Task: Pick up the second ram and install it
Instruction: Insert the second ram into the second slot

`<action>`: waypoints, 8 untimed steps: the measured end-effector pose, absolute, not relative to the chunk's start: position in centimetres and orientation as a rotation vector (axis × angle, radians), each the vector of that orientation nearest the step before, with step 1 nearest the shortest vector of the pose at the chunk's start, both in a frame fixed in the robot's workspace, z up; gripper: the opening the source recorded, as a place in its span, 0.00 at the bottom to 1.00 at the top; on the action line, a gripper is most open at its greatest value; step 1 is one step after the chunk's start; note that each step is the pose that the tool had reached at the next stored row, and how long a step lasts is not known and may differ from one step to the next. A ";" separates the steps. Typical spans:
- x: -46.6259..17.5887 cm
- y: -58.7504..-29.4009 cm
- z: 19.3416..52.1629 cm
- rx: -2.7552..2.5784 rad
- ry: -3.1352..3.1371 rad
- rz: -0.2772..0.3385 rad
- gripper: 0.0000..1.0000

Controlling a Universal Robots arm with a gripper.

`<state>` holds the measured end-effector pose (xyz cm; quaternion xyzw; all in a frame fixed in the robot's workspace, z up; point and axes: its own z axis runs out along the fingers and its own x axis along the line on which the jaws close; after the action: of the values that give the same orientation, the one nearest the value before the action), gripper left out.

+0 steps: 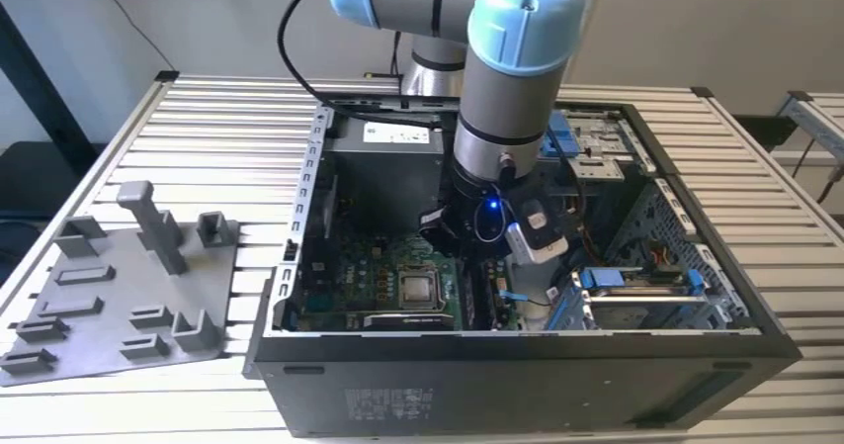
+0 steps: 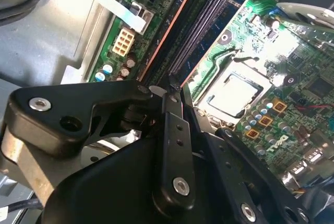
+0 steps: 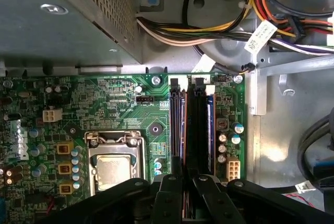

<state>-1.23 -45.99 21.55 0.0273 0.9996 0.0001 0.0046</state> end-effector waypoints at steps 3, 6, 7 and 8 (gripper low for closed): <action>-1.2 -46.0 21.5 0.085 3.131 0.001 0.14; -1.2 -46.0 21.5 0.074 3.131 0.001 0.14; -1.2 -46.0 21.5 0.060 3.132 0.001 0.14; -1.2 -46.0 21.5 0.043 3.132 0.001 0.14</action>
<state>-1.16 -45.98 21.53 0.0137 0.9999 0.0003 0.0046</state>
